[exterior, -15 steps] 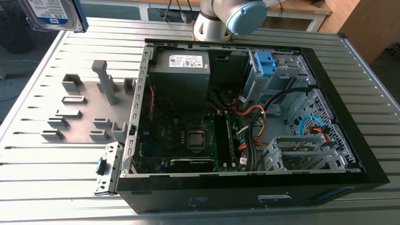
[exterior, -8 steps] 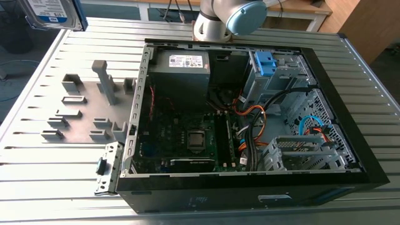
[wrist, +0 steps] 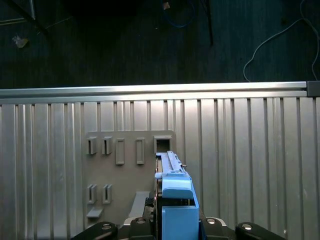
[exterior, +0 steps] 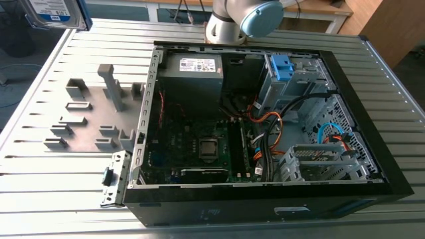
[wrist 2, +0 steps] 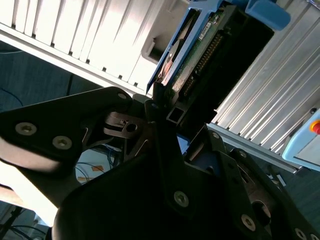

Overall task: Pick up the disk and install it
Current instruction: 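Pick up the disk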

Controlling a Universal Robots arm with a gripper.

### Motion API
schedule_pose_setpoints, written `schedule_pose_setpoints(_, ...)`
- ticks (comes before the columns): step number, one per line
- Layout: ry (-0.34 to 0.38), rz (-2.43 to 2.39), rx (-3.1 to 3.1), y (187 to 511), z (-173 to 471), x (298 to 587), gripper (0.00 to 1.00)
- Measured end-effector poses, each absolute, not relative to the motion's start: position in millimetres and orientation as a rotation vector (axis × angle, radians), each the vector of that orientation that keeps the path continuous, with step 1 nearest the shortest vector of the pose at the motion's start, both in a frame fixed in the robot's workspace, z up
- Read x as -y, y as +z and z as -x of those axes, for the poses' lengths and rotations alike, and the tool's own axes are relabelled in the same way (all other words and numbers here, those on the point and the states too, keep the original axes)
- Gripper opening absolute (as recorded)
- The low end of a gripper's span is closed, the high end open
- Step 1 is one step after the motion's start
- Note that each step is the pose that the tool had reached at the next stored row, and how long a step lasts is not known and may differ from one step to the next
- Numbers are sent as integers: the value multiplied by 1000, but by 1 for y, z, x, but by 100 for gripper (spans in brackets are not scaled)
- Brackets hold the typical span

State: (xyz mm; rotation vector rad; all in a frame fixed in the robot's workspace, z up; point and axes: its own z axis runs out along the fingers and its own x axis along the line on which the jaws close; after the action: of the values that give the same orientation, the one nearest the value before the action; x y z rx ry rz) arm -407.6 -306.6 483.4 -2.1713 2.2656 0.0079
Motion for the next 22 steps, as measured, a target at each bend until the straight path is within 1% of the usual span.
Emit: schedule_pose_setpoints(22, 8, 2171, -2266, 498, 408, 307, 36)
